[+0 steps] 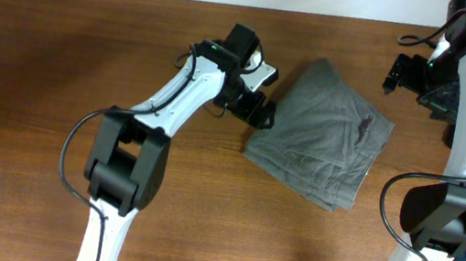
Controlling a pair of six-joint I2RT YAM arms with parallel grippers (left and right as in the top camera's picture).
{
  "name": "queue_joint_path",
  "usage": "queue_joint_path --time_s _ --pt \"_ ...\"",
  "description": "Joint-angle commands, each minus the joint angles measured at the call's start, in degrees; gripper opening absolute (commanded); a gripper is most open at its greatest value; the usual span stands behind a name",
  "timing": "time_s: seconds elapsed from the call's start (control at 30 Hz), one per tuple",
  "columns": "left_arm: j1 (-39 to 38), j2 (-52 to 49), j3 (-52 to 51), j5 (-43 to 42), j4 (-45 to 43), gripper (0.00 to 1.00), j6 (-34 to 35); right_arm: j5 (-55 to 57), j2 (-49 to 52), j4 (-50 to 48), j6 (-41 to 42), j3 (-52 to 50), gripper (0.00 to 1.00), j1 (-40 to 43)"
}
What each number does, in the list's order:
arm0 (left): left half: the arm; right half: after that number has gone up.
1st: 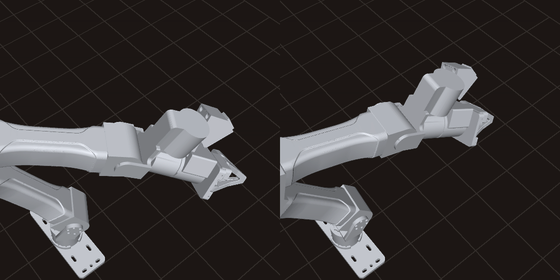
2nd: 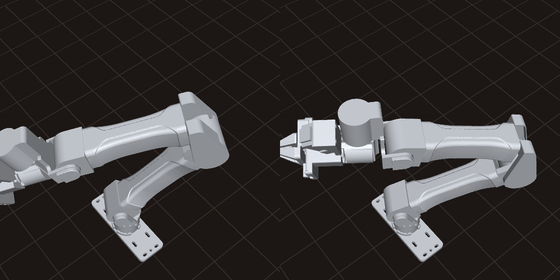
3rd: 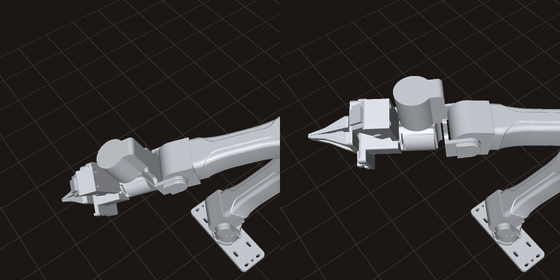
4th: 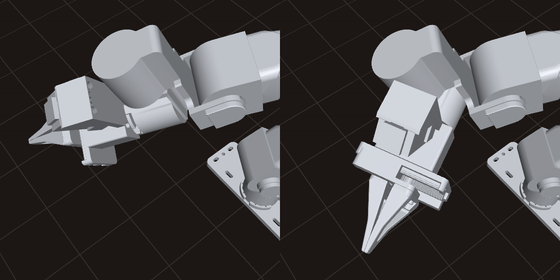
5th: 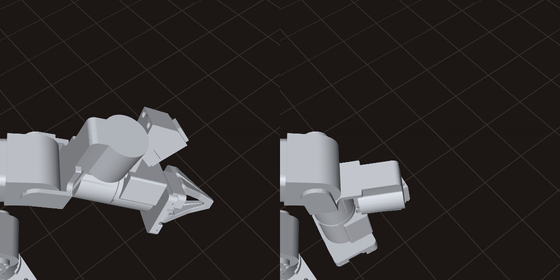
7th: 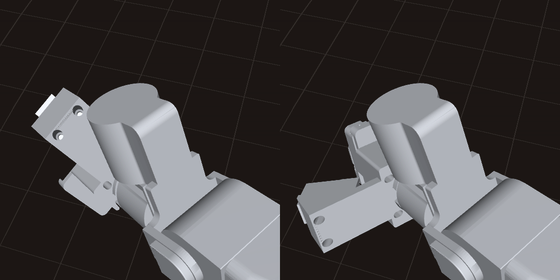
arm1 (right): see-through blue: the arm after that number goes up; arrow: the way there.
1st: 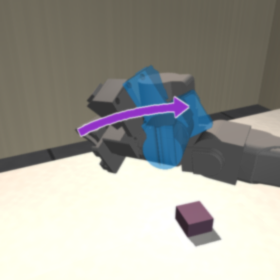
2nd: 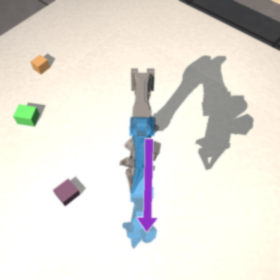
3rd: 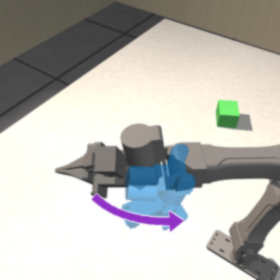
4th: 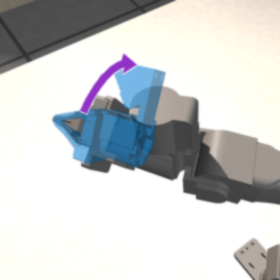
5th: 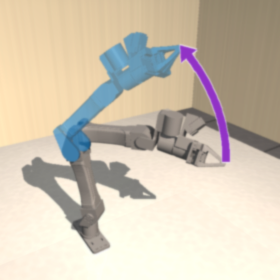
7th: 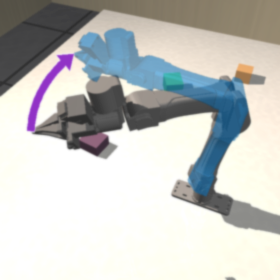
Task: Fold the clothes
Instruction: 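Move the left gripper to the folded trousers' left edge and grasp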
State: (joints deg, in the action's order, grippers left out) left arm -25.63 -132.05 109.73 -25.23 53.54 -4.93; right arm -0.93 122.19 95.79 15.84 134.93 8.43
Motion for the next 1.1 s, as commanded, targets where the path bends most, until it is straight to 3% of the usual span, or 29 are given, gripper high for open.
queue_joint_path --time_s 0.0,0.23,0.83,0.93,1.07 --pt "0.6 -1.9 -0.1 -6.7 -0.9 0.97 -2.5 -0.6 0.3 0.0 -0.7 0.3 0.99 0.3" --pt "0.4 -4.0 -0.1 -12.7 -2.4 0.97 -4.0 -0.6 0.3 0.0 -1.1 0.3 0.99 0.3" --pt "-1.2 -8.2 -0.1 -15.8 -3.1 0.97 -3.1 -0.6 0.3 0.1 -1.7 0.2 0.99 0.2" --pt "-1.4 -8.2 -0.1 -15.8 -3.4 0.89 -3.1 -0.6 0.3 0.0 -1.7 0.2 0.99 0.2" --pt "-1.7 -8.2 -0.1 -15.9 -3.4 0.59 -3.1 -0.6 0.3 0.0 -1.7 0.2 0.99 0.2"
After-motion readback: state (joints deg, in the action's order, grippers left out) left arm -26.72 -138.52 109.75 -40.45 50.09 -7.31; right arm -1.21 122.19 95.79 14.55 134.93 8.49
